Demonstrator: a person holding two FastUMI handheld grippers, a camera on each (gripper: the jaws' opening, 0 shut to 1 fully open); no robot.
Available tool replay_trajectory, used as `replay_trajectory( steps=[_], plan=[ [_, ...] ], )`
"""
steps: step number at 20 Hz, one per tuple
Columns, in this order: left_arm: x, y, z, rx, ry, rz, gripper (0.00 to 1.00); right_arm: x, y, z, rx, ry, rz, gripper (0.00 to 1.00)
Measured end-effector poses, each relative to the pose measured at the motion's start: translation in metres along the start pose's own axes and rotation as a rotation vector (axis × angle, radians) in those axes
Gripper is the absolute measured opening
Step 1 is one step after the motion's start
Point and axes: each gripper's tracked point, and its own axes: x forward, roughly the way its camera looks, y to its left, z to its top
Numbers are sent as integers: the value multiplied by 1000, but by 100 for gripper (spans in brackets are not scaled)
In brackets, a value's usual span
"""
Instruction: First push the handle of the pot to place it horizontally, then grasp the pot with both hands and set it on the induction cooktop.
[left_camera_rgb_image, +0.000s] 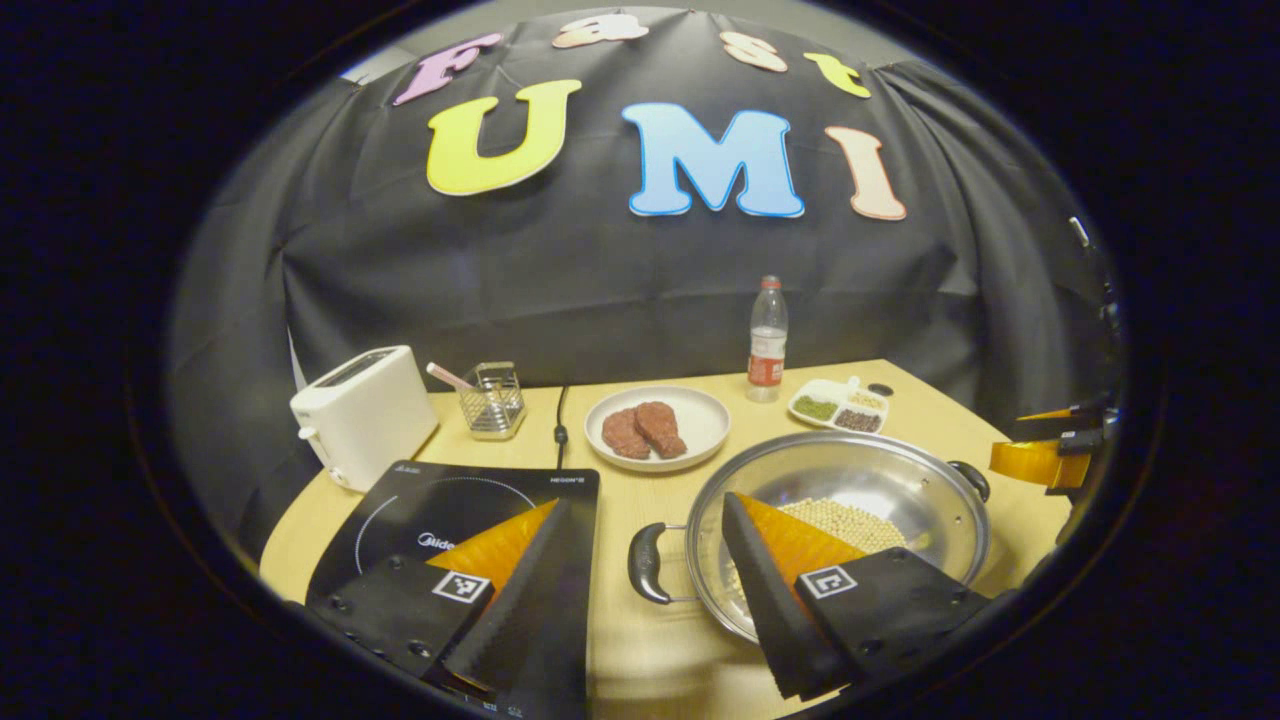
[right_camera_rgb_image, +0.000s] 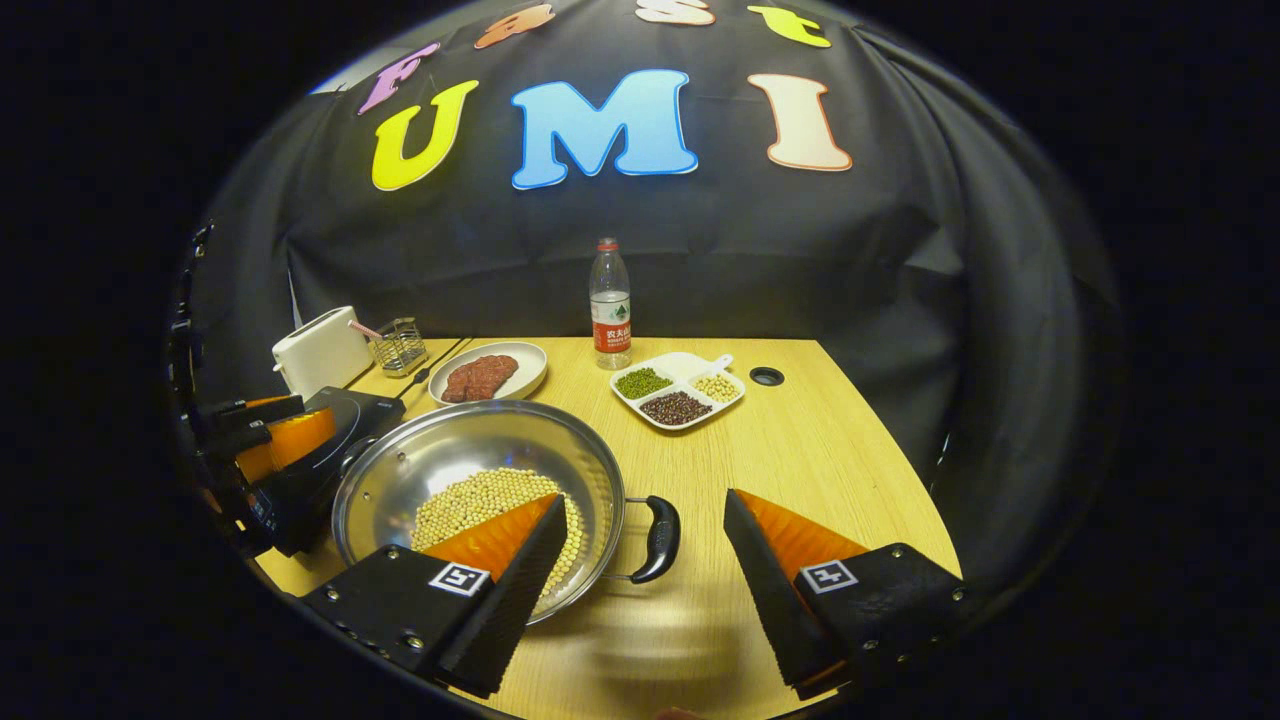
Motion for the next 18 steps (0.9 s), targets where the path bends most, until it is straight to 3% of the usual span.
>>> replay_trajectory(
  steps=[9,12,15,17,18],
  plan=[
    [34,-7,-42,-29,136,-31,94,25,-1,-22,51,84,-8,97],
    [42,-8,-55,-28,176,-29,100,33,-4,-30,60,109,-13,97],
    [48,-8,-62,-26,197,-24,97,39,-3,-35,73,136,-13,97],
    [51,-7,-65,-22,212,-18,92,45,-1,-38,83,149,-7,92],
    [52,-8,-67,-22,222,-22,93,46,-1,-39,85,153,-7,81]
  ],
)
